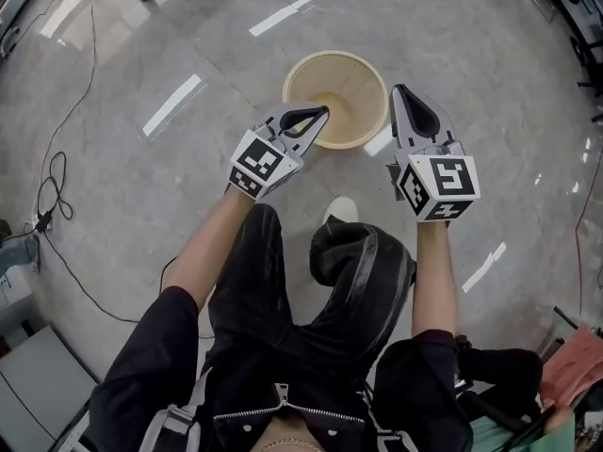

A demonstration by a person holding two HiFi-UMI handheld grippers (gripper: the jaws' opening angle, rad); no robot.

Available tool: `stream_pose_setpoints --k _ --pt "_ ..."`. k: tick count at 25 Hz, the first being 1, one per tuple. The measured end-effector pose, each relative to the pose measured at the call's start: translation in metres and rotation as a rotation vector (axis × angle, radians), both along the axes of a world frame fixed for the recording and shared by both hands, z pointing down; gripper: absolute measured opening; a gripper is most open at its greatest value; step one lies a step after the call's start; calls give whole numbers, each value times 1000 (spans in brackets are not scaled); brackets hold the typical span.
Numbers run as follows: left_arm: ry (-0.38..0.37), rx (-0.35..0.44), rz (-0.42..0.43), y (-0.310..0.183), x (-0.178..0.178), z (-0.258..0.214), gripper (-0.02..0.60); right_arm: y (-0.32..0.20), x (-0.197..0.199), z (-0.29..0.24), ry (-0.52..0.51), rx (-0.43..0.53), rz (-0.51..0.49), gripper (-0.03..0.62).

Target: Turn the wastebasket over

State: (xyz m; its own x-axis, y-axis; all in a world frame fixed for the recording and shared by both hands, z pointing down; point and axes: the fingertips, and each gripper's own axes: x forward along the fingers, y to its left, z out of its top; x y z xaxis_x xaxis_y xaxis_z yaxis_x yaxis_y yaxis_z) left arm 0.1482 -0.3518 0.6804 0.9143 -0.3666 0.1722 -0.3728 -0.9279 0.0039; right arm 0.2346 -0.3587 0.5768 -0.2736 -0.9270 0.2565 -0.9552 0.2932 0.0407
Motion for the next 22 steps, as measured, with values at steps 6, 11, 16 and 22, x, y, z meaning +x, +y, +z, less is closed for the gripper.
stream_pose_setpoints --k 6,11,16,22 --pt "-61 36 67 16 25 26 3 17 12 25 -13 -16 24 12" --pt "-221 121 184 34 34 64 3 15 18 46 28 3 26 12" --pt "-317 105 254 37 33 98 5 18 15 76 -27 -38 69 12" --pt "-600 276 435 63 43 158 157 26 2 89 39 -61 38 12"
